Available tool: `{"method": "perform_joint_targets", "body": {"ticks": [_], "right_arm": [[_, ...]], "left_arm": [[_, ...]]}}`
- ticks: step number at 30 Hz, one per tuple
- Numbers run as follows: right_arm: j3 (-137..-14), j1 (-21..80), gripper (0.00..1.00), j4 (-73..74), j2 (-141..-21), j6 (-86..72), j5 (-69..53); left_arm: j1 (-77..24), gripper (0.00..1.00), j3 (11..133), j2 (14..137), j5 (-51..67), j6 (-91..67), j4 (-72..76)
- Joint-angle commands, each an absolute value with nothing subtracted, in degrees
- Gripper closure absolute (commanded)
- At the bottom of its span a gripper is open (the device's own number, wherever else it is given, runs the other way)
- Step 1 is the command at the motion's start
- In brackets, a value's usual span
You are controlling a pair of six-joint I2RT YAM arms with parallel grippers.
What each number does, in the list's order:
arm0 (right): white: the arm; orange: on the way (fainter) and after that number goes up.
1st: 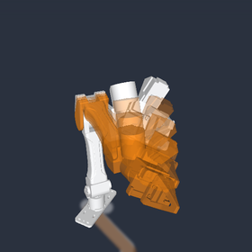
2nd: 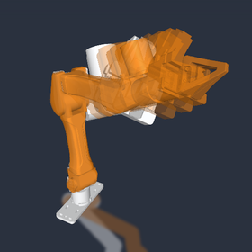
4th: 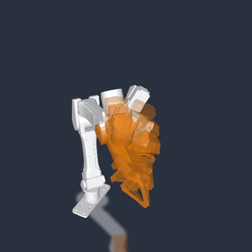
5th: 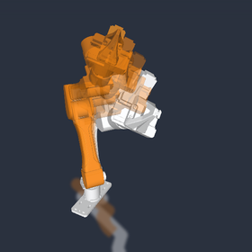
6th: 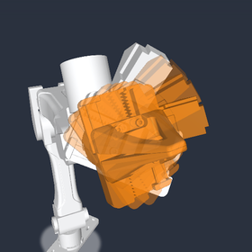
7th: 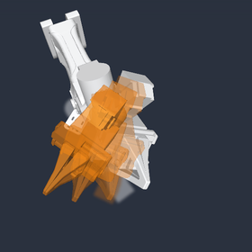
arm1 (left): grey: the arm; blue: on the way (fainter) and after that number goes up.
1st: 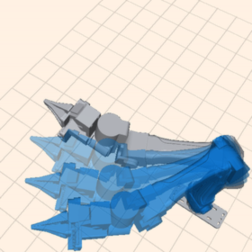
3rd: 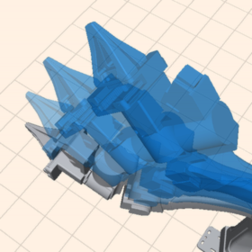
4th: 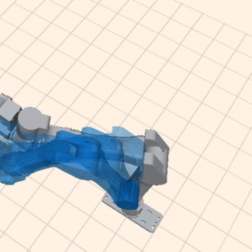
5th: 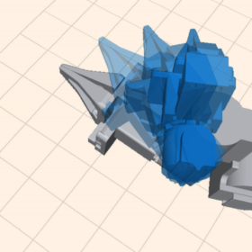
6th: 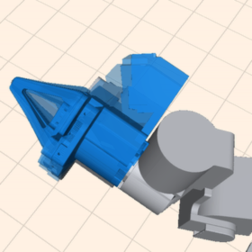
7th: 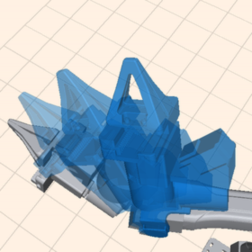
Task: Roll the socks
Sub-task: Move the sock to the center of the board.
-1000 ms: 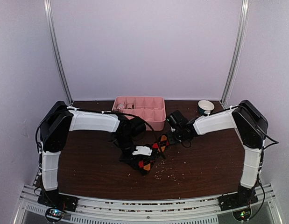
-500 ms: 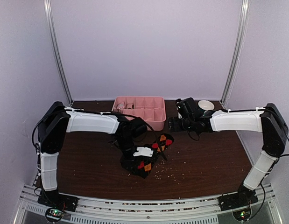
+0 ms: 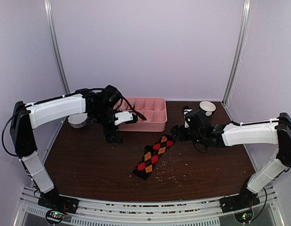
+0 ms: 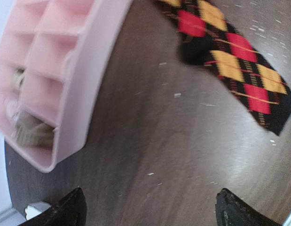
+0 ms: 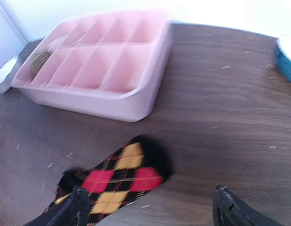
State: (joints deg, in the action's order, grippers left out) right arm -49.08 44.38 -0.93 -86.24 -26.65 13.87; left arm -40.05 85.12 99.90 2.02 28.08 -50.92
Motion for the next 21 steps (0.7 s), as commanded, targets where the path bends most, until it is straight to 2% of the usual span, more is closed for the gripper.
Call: {"method": "perform_joint_targets", "body": {"ticks": [1,4,7,10,12,15,18,21], "right_arm": [[-51.1,49.4,0.21,-4.2,-91.7,-26.0,5.7],[-54.6,50.7,0.29,-3.7,-97.5,-28.3,1.8],[-56.9,50.8,0.35,-4.6,-102.3,-30.1,-0.5],[-60.1,50.8,0.42,-2.9,-106.2,-30.5,-1.0],[-62.0,50.7,0.46,-1.4,-108.7,-30.6,-1.8],[-63.5,50.4,0.53,1.0,-111.3,-31.6,-0.9],[-61.5,48.7,0.56,-0.4,-111.6,-33.6,-0.8],[-60.3,47.2,0.58,-1.6,-111.5,-33.9,-1.1]], "left_arm": [[-33.9,0.02,86.2,97.5,0.0,24.2,-47.7],[-33.9,0.02,80.9,90.8,-5.4,24.4,-40.5],[-31.9,0.02,79.5,89.5,-10.2,19.7,-38.5],[-26.5,0.03,79.5,89.5,1.5,18.9,-40.2],[-27.1,0.03,73.6,86.8,3.8,22.5,-36.1],[-31.0,0.02,70.1,85.6,8.9,27.5,-36.4],[-36.0,0.02,67.6,86.1,16.9,33.8,-39.9],[-42.0,0.02,65.2,87.8,19.3,37.8,-40.8]]}}
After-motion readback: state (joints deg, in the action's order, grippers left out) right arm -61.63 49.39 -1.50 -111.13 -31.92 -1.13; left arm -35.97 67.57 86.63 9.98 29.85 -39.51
